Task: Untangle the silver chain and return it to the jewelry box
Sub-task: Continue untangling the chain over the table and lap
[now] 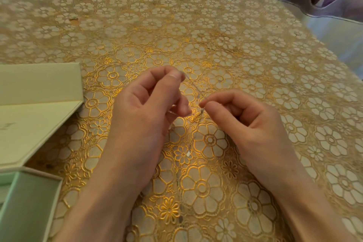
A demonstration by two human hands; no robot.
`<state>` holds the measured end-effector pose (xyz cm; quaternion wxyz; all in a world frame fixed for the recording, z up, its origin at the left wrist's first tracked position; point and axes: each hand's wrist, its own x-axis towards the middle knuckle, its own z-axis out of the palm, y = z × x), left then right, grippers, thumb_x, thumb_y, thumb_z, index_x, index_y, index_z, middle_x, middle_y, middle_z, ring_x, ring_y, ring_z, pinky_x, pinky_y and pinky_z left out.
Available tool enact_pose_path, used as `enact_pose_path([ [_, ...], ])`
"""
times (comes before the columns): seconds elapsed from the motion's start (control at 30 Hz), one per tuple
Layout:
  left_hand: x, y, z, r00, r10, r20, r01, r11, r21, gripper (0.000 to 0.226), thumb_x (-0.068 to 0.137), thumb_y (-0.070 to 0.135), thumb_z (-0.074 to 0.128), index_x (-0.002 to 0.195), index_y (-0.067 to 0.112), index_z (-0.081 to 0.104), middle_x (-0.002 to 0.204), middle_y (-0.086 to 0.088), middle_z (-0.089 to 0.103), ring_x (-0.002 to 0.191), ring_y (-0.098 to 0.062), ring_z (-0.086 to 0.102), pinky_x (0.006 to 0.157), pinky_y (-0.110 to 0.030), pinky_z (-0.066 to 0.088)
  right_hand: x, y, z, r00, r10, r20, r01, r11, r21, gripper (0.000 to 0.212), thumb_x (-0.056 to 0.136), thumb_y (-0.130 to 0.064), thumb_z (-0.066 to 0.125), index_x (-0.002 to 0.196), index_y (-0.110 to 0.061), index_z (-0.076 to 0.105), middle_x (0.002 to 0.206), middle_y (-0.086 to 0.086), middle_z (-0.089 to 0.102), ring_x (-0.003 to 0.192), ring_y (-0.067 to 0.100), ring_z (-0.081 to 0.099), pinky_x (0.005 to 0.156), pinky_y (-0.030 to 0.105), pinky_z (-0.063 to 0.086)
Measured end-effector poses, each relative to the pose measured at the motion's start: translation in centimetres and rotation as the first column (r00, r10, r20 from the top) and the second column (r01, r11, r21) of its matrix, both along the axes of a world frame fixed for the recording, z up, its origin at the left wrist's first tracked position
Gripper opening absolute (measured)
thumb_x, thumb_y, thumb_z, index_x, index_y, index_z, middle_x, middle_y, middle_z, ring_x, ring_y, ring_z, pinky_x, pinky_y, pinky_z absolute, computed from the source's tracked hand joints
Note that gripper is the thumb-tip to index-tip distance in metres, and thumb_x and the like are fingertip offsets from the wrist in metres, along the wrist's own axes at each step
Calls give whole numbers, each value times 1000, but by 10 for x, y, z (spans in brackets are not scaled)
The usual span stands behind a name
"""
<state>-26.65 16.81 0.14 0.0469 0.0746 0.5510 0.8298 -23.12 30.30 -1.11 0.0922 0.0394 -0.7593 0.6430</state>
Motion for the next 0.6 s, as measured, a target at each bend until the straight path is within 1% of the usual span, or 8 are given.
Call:
enact_pose_path([
  [0.1, 0, 0, 0, 1000, 4, -27, -4, 1000, -14, 9, 80, 21, 53, 73, 18, 58, 44, 12, 41, 40, -8, 35, 50, -23, 38, -1, -1, 0, 1000, 0, -4, 0, 1000, 18, 10, 77, -25, 62, 74, -16, 66, 60, 26, 43, 52, 18, 33, 49, 19, 27],
  [0.17, 1, 0, 0, 1000, -8, -30, 8, 1000, -26, 12, 80, 22, 54, 71, 20, 60, 45, 12, 37, 39, -7, 30, 45, -21, 36, -1, -1, 0, 1000, 0, -16, 1, 999, 48, 10, 77, -23, 63, 70, -16, 64, 54, 17, 41, 50, 11, 33, 47, 14, 28],
  [0.23, 1, 0, -1, 999, -17, -34, 16, 1000, -18, 12, 80, 22, 55, 71, 20, 62, 46, 11, 36, 39, -7, 30, 44, -20, 36, 0, -2, 0, 1000, 2, -20, -1, 998, 56, 10, 77, -22, 62, 71, -15, 63, 51, 10, 38, 49, 6, 33, 47, 13, 28],
  [0.33, 0, -1, -1, 1000, -22, -7, 22, 998, 67, 9, 80, 22, 55, 75, 18, 62, 47, 9, 41, 43, -8, 40, 50, -22, 43, 1, -2, 1, 1000, 22, -2, -22, 999, 29, 10, 78, -23, 60, 74, -14, 64, 54, 19, 42, 51, 13, 34, 48, 16, 28],
  [0.4, 0, -2, -1, 999, -45, 2, 44, 995, 94, 9, 80, 22, 55, 77, 17, 62, 49, 7, 42, 43, -9, 43, 49, -22, 44, 1, -2, 2, 1000, 29, -6, -29, 999, 41, 10, 78, -22, 60, 74, -14, 64, 55, 19, 44, 50, 13, 35, 48, 15, 29],
  [0.5, 2, -1, 0, 998, -64, -15, 65, 996, 57, 10, 80, 21, 55, 75, 18, 63, 47, 6, 41, 35, -8, 35, 39, -18, 37, 1, -2, 2, 1000, 27, -9, -26, 999, 36, 9, 77, -21, 61, 74, -13, 64, 51, 12, 42, 49, 9, 34, 48, 13, 29],
  [0.6, 3, 0, 2, 999, -51, -9, 51, 998, 45, 7, 80, 20, 60, 74, 18, 63, 46, 6, 38, 34, -7, 29, 37, -15, 31, 1, -2, 2, 1000, 29, -4, -29, 998, 52, 8, 76, -20, 62, 72, -13, 63, 51, 7, 42, 49, 9, 34, 47, 13, 29],
])
